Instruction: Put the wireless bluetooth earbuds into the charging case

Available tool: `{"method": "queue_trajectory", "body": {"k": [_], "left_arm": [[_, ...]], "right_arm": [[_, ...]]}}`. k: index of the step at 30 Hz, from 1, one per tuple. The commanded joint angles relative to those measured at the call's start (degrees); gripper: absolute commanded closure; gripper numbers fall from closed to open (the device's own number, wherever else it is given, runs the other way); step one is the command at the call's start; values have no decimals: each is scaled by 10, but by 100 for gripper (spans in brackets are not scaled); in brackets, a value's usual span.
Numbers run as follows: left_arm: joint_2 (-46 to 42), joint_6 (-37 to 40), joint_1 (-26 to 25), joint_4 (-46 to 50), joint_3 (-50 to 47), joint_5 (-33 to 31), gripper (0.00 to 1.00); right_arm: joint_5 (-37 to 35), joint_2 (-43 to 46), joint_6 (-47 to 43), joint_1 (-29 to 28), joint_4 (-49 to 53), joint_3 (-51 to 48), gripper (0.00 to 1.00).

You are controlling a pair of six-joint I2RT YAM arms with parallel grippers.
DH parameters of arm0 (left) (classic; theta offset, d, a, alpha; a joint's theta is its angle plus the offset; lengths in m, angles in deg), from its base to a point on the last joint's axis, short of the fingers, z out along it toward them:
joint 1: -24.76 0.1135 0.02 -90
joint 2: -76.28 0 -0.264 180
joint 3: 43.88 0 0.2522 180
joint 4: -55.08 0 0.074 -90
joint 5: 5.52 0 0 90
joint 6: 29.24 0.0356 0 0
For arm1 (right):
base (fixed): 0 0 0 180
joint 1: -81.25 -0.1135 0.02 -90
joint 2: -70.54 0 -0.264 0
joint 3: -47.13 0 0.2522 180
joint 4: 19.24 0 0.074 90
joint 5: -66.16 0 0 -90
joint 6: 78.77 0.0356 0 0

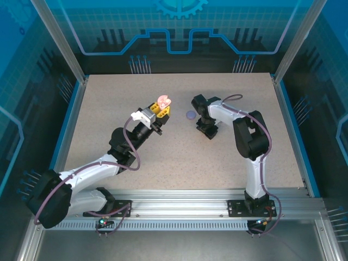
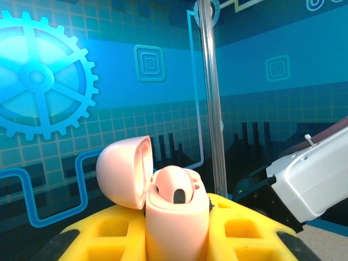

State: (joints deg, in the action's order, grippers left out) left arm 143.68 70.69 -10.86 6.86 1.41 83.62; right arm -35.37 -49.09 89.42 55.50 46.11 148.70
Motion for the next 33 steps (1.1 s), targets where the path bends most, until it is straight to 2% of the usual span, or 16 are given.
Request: {"method": "queue_trajectory", "body": {"k": [1,10,24,33], "left_arm": [[0,-12,6,-17,-7,-4,100],[5,-14,6,-17,-3,-2,100],[5,-15,6,-17,-4,-3,100],[5,-22,6,-13,-2,0,100]], "right_arm": [[-3,-15,1,8,13,6,59],[9,-26,-3,4,4,13,61],[15,-29,-25,1,-11,3,78],[4,-11,-104,-3,-47,-30,85]]}}
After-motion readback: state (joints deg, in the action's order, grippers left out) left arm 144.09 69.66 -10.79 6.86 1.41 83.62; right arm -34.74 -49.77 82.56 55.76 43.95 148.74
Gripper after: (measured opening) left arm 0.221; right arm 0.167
